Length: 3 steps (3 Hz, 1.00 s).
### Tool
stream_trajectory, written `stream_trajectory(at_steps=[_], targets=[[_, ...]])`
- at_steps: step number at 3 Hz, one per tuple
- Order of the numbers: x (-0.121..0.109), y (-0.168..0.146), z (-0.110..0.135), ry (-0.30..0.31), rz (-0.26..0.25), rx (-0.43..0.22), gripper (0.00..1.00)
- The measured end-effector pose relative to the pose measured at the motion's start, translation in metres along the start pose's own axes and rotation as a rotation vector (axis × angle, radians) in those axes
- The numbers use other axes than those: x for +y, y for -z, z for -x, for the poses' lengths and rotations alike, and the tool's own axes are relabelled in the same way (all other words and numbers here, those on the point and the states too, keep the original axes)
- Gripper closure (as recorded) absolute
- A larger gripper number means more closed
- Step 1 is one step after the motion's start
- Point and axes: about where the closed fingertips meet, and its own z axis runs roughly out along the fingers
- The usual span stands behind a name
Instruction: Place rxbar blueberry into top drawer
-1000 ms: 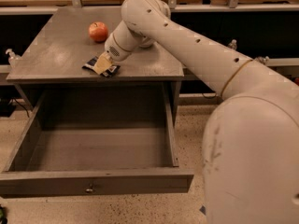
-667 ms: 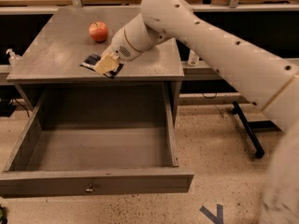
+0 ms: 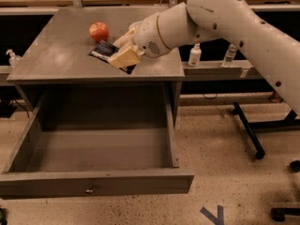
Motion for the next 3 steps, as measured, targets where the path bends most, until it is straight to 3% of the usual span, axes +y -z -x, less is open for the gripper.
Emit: stream_trajectory(at_steps=[1, 2, 3], targets=[[0.009, -0.026, -0.022, -0.032, 0.042, 0.005, 1.0], [0.061, -0.104, -0.095, -0.065, 0.233, -0.042, 1.0], [0.094, -0.151, -0.138, -0.059, 0.366, -0.041, 1.0]])
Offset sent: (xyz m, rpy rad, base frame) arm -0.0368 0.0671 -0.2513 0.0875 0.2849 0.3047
